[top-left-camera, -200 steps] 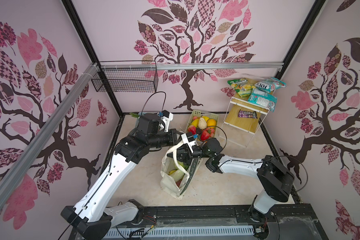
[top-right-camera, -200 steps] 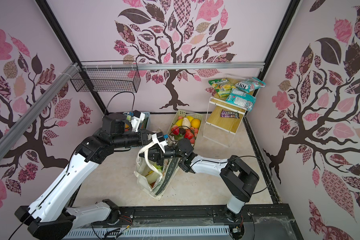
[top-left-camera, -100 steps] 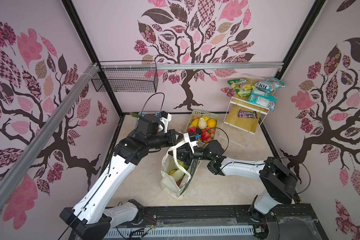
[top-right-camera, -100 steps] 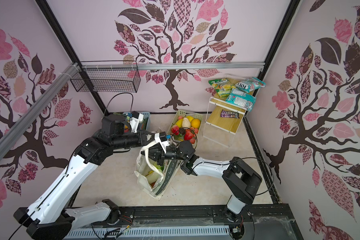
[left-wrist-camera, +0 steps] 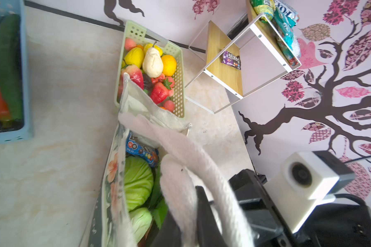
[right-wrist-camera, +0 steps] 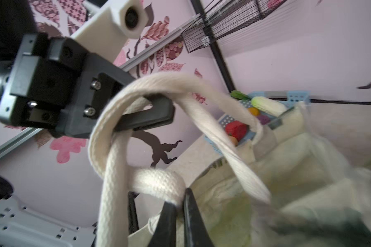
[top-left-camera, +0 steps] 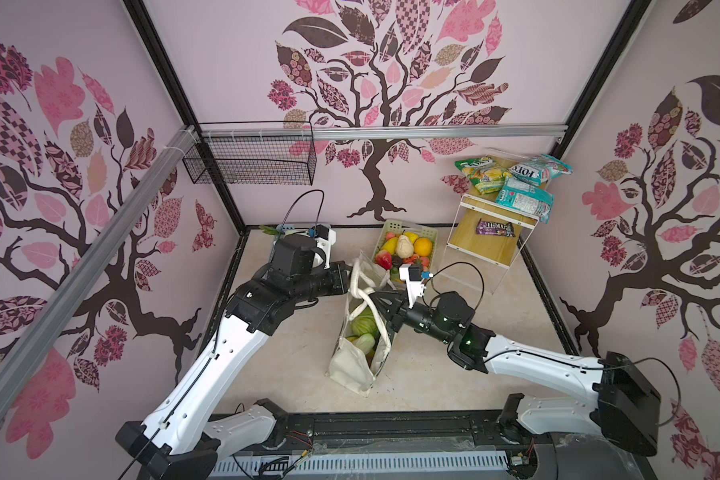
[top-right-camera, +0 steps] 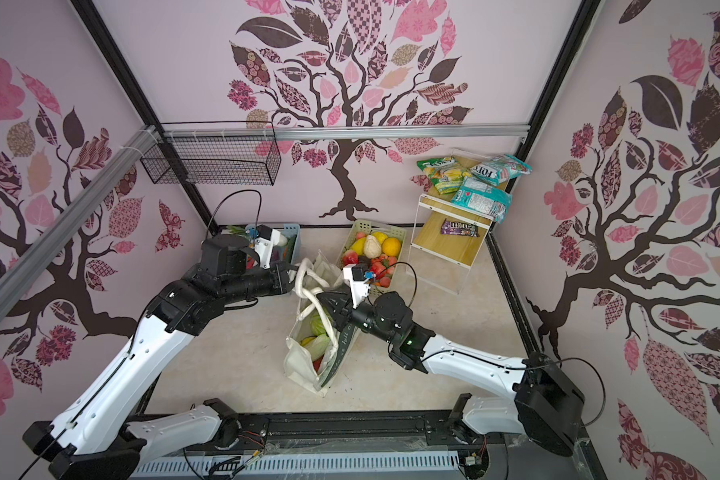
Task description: Place the food into the grocery bag and tie it
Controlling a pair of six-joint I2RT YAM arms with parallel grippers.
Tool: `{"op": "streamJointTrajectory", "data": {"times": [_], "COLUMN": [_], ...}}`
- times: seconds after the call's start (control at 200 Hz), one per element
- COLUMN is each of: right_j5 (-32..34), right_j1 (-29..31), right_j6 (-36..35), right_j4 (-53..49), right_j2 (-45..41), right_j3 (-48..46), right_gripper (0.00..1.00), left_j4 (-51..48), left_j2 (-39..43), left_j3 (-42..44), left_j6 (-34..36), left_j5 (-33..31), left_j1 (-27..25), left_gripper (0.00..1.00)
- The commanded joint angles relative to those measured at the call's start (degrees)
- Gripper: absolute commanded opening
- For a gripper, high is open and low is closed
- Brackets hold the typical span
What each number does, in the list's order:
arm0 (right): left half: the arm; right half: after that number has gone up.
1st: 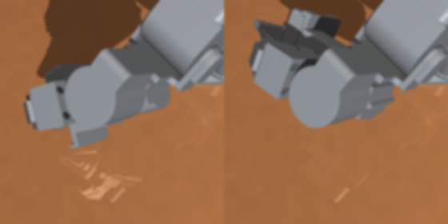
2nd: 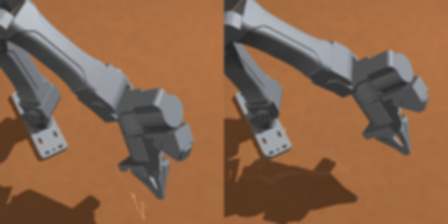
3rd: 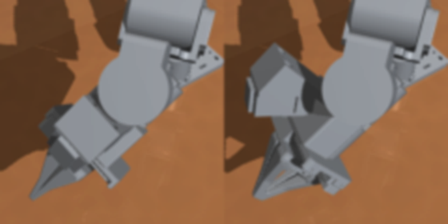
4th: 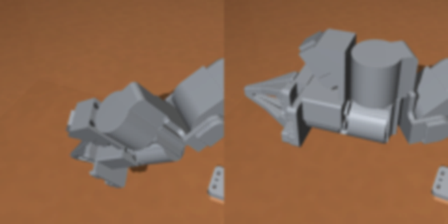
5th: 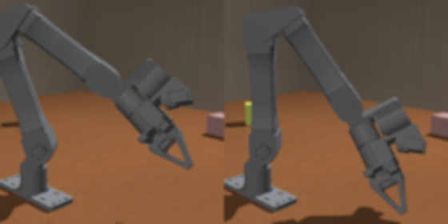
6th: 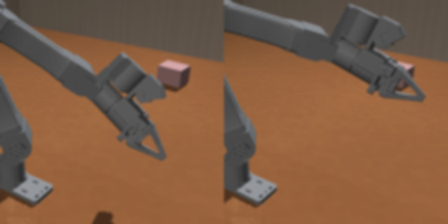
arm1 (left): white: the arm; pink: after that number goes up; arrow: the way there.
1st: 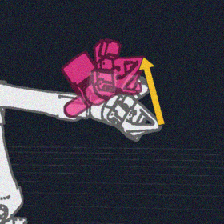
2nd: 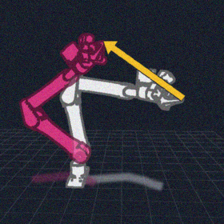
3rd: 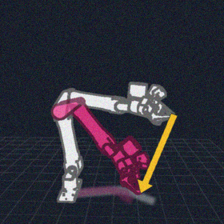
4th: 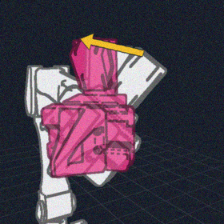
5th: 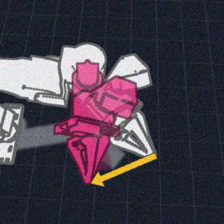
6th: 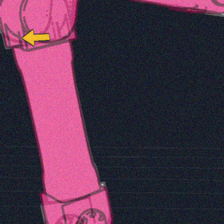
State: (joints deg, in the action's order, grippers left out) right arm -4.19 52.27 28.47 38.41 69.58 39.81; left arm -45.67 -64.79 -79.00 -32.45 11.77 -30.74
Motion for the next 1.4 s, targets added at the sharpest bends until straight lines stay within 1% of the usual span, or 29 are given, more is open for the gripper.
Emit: {"op": "streamJointTrajectory", "data": {"times": [0.0, 0.1, 0.25, 0.395, 0.495, 0.645, 0.715, 0.835, 0.895, 0.96, 1.015, 1.105, 1.21, 1.336, 1.396], "right_j5": [18.25, 21.52, 24.99, 28.79, 32.44, 39.84, 41.18, 36.68, 35.53, 34.56, 32.09, 26.23, 18.53, 12.28, 10.39], "right_j1": [-2.01, -2.06, -2.07, -2.07, -2.08, -2.32, -3.42, -8.41, -9.62, -9.63, -9.57, -9.47, -9.42, -9.46, -9.39], "right_j6": [4.69, 5.19, 5.40, 6.47, 6.65, 7.82, 8.92, 13.98, 13.89, 12.68, 10.75, 7.88, 3.95, -0.48, -2.22], "right_j4": [-4.50, -6.13, -6.61, -8.12, -12.80, -23.10, -26.26, -31.48, -32.46, -32.83, -32.04, -30.48, -27.97, -31.66, -34.84], "right_j2": [-6.20, -8.53, -10.18, -11.98, -13.40, -15.27, -15.96, -15.80, -15.52, -15.53, -15.45, -14.94, -14.96, -13.82, -12.95], "right_j3": [-1.08, -1.45, -2.05, -2.31, -1.51, -0.91, -2.26, -4.54, -5.47, -5.68, -5.31, -4.42, -3.53, 1.14, 3.77], "right_gripper": [0.00, 0.00, 0.00, 0.00, 0.00, 0.00, 0.00, 0.00, 0.00, 0.00, 0.00, 0.00, 0.00, 0.00, 0.06], "left_j4": [-4.99, -5.71, -4.42, -2.76, -2.36, -2.12, -1.49, -0.64, -0.47, 0.08, 0.76, 1.30, -0.82, -1.26, -1.20], "left_j2": [2.34, 2.68, 3.32, 3.76, 3.45, 3.17, 3.39, 3.12, 2.67, 2.57, 2.65, 2.81, 2.98, 5.27, 6.27], "left_j3": [2.98, 5.96, 12.49, 18.46, 21.55, 25.66, 27.22, 28.49, 28.36, 27.99, 27.55, 26.19, 23.47, 21.98, 21.53], "left_j6": [4.26, 5.54, 5.58, 5.82, 6.30, 6.40, 6.25, 6.35, 6.35, 6.70, 6.37, 6.15, 6.97, 6.45, 5.88], "left_j5": [-6.37, -6.99, -3.47, -1.79, -1.31, -1.80, -1.64, -1.93, -1.48, 0.44, 3.12, 4.54, 6.25, 8.66, 9.82], "left_j1": [0.70, 1.75, 5.62, 9.54, 11.45, 14.86, 17.10, 19.10, 19.12, 19.10, 18.83, 18.20, 18.04, 17.81, 17.43], "left_gripper": [0.12, 0.12, 0.12, 0.12, 0.12, 0.10, 0.08, 0.07, 0.06, 0.06, 0.06, 0.06, 0.07, 0.07, 0.08]}}
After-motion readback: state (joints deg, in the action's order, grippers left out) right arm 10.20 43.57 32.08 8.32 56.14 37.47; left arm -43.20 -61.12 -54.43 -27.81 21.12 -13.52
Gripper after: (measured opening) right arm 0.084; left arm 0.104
